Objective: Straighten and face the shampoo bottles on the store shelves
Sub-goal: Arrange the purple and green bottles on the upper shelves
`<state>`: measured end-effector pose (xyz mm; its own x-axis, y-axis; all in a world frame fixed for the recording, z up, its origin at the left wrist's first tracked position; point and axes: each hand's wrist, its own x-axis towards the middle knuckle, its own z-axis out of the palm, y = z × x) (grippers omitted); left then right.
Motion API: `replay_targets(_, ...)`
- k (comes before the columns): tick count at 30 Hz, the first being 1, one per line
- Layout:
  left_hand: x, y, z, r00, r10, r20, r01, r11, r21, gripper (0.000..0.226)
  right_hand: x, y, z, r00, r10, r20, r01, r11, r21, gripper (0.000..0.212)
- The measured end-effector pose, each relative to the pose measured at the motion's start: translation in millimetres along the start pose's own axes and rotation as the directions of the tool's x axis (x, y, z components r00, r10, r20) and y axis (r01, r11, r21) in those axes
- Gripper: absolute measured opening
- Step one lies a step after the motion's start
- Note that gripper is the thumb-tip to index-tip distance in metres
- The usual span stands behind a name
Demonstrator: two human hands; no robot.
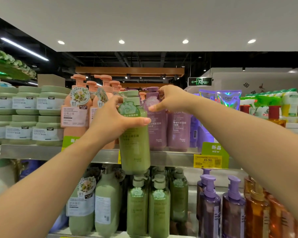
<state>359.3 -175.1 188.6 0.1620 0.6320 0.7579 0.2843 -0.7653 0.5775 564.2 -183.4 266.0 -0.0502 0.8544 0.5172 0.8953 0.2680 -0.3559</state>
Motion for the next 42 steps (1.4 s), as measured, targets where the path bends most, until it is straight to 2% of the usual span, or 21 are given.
replay_targets(3, -2.6, -1.9, 5.4, 0.998, -0.025, 0.054, 0.025, 1.000, -0.001, 0.092, -1.4, -2.6, -3.4, 0.999, 0.010, 0.038, -0.006, 0.994, -0.111, 0.085)
replay_targets(6, -4.5, -3.8, 13.6, 0.996, -0.031, 0.087, 0.028, 0.999, 0.029, 0.095, -3.1, -5.3, -6.1, 0.999, -0.023, 0.045, 0.029, 0.991, -0.130, 0.097)
replay_targets(11, -7.6, -8.7, 24.8, 0.991, -0.039, 0.131, 0.033, 0.998, 0.049, 0.101, 0.2, -9.0, -4.4, 0.999, -0.036, 0.036, 0.040, 0.990, -0.137, 0.084)
replay_targets(14, -10.4, -9.3, 28.1, 0.985, -0.056, 0.163, 0.051, 0.998, 0.036, 0.099, 5.5, -13.4, -4.0, 0.999, -0.041, 0.011, 0.042, 0.968, -0.248, 0.067)
replay_targets(18, -14.6, -6.1, 29.3, 0.983, -0.044, 0.180, 0.036, 0.998, 0.045, 0.091, 7.9, -20.8, -2.5, 1.000, -0.007, -0.003, 0.006, 0.956, -0.294, 0.045)
replay_targets(20, -16.4, -4.4, 30.3, 0.984, -0.038, 0.177, 0.028, 0.998, 0.059, 0.091, 7.6, -23.1, -1.8, 0.999, -0.019, -0.026, 0.009, 0.942, -0.336, 0.046)
replay_targets(21, -16.8, -4.1, 31.2, 0.984, -0.038, 0.171, 0.026, 0.997, 0.071, 0.094, 7.7, -23.5, -1.9, 0.999, -0.025, -0.034, 0.012, 0.941, -0.338, 0.053)
replay_targets(23, -17.9, -4.6, 33.3, 0.985, -0.041, 0.167, 0.027, 0.996, 0.087, 0.101, 5.7, -25.3, -3.1, 0.999, -0.032, -0.043, 0.017, 0.952, -0.306, 0.071)
replay_targets(26, -22.3, -6.3, 37.2, 0.981, -0.052, 0.190, 0.033, 0.994, 0.100, 0.104, 1.0, -26.1, -6.1, 1.000, -0.011, -0.028, 0.005, 0.985, -0.174, 0.079)
replay_targets(35, -38.6, -11.2, 63.8, 0.955, -0.080, 0.286, 0.039, 0.988, 0.147, 0.113, -4.9, -14.3, -7.6, 0.995, -0.008, -0.094, -0.003, 0.993, -0.116, 0.063)
replay_targets(39, -42.5, -12.8, 76.9, 0.955, -0.090, 0.283, 0.047, 0.987, 0.154, 0.111, -19.5, -12.4, -14.2, 0.991, -0.033, -0.131, 0.033, 0.999, -0.002, 0.061)
replay_targets(42, -50.3, -14.7, 87.3, 0.955, -0.097, 0.281, 0.058, 0.988, 0.146, 0.102, -47.0, -2.9, -19.4, 0.977, -0.032, -0.212, 0.062, 0.989, 0.137, 0.054)
